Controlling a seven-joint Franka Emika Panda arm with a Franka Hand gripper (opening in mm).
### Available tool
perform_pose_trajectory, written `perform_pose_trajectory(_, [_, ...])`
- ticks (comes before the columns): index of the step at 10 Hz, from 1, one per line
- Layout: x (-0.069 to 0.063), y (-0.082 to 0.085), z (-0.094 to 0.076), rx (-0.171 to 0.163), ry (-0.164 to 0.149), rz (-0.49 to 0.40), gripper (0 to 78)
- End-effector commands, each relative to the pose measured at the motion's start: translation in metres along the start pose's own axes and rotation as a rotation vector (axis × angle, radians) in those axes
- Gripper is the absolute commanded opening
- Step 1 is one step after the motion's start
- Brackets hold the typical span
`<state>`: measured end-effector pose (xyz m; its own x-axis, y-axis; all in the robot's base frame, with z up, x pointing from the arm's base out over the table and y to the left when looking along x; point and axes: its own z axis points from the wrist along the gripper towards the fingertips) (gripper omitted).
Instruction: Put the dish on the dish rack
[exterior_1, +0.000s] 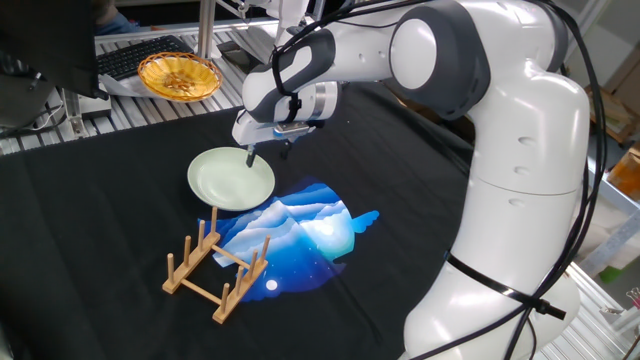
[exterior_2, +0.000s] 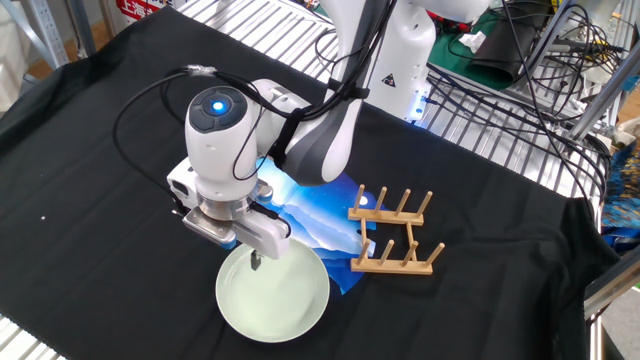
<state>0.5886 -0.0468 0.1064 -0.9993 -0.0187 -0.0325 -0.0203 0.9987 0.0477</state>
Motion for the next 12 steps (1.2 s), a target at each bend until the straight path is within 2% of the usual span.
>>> perform_pose_trajectory(1, [0.018,0.064,-0.034,0.162,0.02,0.091,77.4])
perform_pose_trajectory(5, [0.021,0.071,-0.036,0.161,0.025,0.096,77.4])
perform_pose_trajectory(8, [0.025,0.087,-0.039,0.163,0.026,0.127,77.4])
perform_pose_trajectory(12, [0.026,0.112,-0.036,0.185,0.021,0.163,77.4])
